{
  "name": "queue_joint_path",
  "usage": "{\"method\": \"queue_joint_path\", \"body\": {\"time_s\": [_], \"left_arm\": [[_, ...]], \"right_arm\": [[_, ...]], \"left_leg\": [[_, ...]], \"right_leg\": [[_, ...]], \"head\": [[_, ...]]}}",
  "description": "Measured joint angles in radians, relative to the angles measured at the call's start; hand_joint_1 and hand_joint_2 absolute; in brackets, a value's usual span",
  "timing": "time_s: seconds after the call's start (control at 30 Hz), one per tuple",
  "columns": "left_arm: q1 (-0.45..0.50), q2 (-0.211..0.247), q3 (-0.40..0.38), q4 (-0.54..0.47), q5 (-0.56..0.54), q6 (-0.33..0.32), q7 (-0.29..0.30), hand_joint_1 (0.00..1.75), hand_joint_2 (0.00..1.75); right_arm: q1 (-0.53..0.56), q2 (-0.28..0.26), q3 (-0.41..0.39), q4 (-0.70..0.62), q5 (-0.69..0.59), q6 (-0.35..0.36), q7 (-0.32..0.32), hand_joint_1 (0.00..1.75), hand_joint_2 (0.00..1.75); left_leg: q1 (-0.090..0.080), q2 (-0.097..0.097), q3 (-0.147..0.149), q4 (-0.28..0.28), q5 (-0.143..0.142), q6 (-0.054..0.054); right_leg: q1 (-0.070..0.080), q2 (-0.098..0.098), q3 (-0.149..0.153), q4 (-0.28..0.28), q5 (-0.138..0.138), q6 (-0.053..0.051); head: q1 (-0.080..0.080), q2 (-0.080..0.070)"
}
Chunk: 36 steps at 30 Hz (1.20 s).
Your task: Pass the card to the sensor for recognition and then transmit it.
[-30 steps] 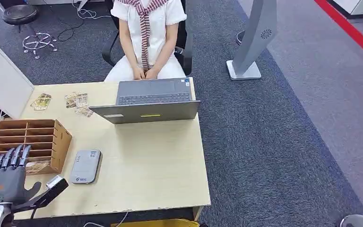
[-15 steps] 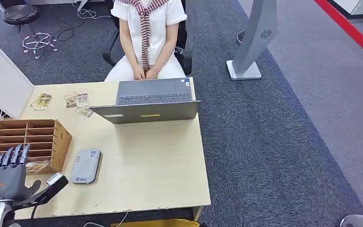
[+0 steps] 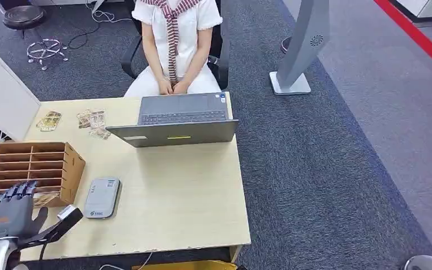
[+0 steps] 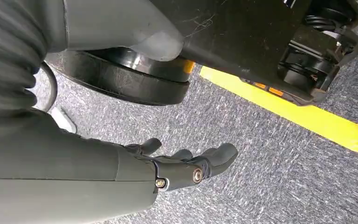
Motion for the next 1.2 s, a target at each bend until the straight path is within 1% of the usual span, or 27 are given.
{"method": "queue_joint_path", "body": {"time_s": [0.47, 1.0, 1.13, 1.2], "left_arm": [[-0.003, -0.002, 0.000, 0.012, 0.026, 0.006, -0.028, 1.75, 1.75], [-0.003, -0.002, 0.000, 0.016, 0.035, 0.006, -0.030, 1.75, 1.75], [-0.001, -0.002, 0.000, 0.015, 0.046, 0.026, -0.046, 1.75, 1.75], [0.010, -0.002, 0.000, -0.010, 0.055, 0.034, -0.060, 1.75, 1.75]], "right_arm": [[0.000, 0.000, 0.000, 0.000, -0.003, 0.000, 0.001, 0.00, 1.75], [0.000, 0.000, 0.000, 0.000, -0.003, 0.000, 0.001, 0.00, 1.75], [0.000, 0.000, 0.000, 0.000, -0.004, 0.000, 0.001, 0.00, 1.75], [0.000, 0.000, 0.000, 0.000, -0.006, 0.000, 0.001, 0.00, 1.75]], "left_leg": [[0.000, 0.000, 0.000, 0.000, 0.000, 0.000], [0.000, 0.000, 0.000, 0.000, 0.000, 0.000], [0.000, 0.000, 0.001, 0.000, 0.000, 0.000], [0.000, 0.000, 0.001, 0.000, 0.000, 0.000]], "right_leg": [[0.000, 0.000, 0.000, 0.000, 0.000, 0.000], [0.000, 0.000, 0.001, 0.000, 0.000, 0.000], [0.000, 0.000, 0.000, 0.000, 0.000, 0.000], [0.000, 0.000, 0.000, 0.000, 0.000, 0.000]], "head": [[0.000, 0.000], [0.000, 0.000], [0.000, 0.000], [0.000, 0.000]]}}
